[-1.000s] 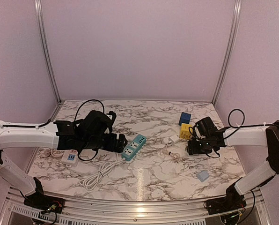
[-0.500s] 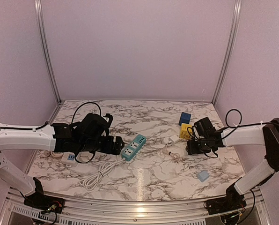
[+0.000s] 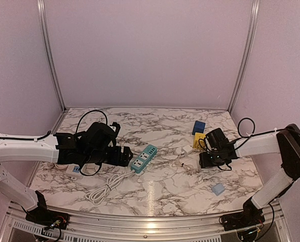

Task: Insert the plug
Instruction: Pick up the plug from the center of the board.

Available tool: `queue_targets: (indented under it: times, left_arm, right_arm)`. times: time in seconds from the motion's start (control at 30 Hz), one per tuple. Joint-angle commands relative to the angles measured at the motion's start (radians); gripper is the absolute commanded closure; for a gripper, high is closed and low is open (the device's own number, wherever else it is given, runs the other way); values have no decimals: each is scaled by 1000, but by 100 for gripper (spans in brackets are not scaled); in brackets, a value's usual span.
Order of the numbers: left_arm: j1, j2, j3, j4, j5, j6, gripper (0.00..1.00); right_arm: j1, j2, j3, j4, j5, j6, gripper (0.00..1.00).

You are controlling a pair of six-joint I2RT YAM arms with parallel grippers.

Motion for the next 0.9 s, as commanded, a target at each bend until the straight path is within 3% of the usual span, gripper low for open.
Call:
queue_targets:
  times: [0.0,0.27,0.5,0.87]
  left_arm:
    - [3,-21,-17,1,1,-11,1]
    - [3,-6,-13,12,10,-11,1]
    - [3,6,-16,22,18,-12,1]
    - [3,21,-5,55,76,-11,1]
  right_arm:
    - [9,11,25,19,9,-10,36]
    - [9,17,26,27,-14,-21,47]
    - [47,-41,28,2,-8,-15,69]
    - [282,-253,108,-120,148,-32,73]
